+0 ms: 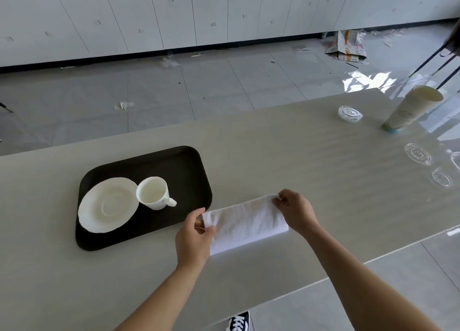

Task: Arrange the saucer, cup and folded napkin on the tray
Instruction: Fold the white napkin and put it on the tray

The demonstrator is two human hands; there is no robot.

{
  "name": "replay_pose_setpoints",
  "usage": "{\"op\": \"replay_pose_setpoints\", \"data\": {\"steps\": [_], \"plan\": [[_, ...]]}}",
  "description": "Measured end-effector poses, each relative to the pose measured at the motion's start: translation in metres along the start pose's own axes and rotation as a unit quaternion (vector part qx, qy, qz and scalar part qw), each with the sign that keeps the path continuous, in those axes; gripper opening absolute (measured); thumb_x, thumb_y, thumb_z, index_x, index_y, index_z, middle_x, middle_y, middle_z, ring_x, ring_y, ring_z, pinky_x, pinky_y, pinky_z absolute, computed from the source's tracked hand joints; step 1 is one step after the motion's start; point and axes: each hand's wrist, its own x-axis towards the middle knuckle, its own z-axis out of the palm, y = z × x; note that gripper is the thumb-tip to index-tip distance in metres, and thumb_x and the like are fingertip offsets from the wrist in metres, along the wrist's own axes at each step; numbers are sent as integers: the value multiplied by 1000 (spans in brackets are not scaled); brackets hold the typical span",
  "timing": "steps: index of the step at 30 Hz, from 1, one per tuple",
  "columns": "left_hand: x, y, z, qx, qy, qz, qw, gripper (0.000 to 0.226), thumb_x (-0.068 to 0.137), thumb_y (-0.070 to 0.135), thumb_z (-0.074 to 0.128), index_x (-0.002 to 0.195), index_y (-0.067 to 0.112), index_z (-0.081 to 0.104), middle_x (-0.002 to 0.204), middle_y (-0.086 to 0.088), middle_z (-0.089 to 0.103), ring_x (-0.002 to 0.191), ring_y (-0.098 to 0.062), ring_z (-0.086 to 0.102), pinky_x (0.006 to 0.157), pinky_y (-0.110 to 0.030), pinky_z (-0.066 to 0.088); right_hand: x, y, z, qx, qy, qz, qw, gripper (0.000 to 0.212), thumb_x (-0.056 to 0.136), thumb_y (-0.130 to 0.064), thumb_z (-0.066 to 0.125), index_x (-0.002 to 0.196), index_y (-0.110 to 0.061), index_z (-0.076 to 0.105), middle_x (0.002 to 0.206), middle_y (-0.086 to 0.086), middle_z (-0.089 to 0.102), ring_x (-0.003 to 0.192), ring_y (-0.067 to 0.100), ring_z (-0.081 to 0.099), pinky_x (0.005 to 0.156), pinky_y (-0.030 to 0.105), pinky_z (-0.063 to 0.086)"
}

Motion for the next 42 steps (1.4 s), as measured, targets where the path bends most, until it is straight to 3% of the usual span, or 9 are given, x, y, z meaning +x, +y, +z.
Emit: {"op": "replay_pose_setpoints", "data": {"steps": [8,12,15,18,21,33,36,38,42], "plan": [[-9,-7,16,240,19,134,961,43,81,12,65,121,23,55,108,-1,49,89,-24,55,64,-39,52,8,3,21,-72,34,-27,996,15,94,-24,61,103,-13,67,104,8,68,91,34,64,67,32,43],[-9,-19,16,346,-4,341,874,39,84,18,59,123,16,57,129,-14,52,119,-35,50,96,-46,46,-3,7,20,-60,101,-57,991,34,93,-23,65,126,-16,62,121,6,63,111,29,57,80,39,55],[-7,-30,21,428,-94,375,817,53,97,38,42,144,14,40,153,-15,36,144,-36,27,114,-53,29,-19,11,27,-109,135,-157,972,45,94,-26,64,136,-15,56,138,5,60,126,30,51,96,45,53],[-7,-42,22,488,-129,326,799,68,97,55,26,152,16,20,161,-14,14,149,-35,7,116,-55,15,-31,15,44,-185,48,-205,960,62,99,-47,45,155,-23,30,164,-6,26,152,21,20,122,41,24],[-8,-51,22,513,-139,306,790,72,95,61,23,152,18,20,162,-15,11,149,-36,6,115,-58,14,-34,26,60,-244,-20,-184,952,76,97,-63,21,159,-24,2,166,-11,-7,153,14,-15,123,39,-7],[-19,-50,8,497,-155,290,803,70,93,61,27,150,20,30,161,-10,19,148,-35,14,114,-51,10,-52,41,67,-265,-60,-165,948,81,88,-78,-3,145,-29,-35,159,-13,-32,147,16,-33,120,38,-21],[-26,-41,5,435,-150,282,842,65,96,55,29,151,21,27,162,-6,14,149,-34,7,119,-52,14,-56,32,63,-255,-54,-164,951,83,90,-75,1,152,-24,-21,159,-13,-31,149,20,-30,122,42,-16],[-33,-32,6,334,-113,244,903,63,93,40,50,148,16,31,159,-11,24,147,-35,19,116,-49,27,-63,19,60,-205,-14,-199,958,75,99,-64,20,157,-22,-4,164,-12,-16,152,16,-19,124,39,-7],[-40,-14,6,127,10,3,992,67,81,17,68,141,10,39,136,-13,47,126,-29,42,107,-41,38,-83,-15,69,101,-34,-149,983,51,103,-35,48,152,-27,37,156,-16,35,140,-5,27,118,26,27]]}}
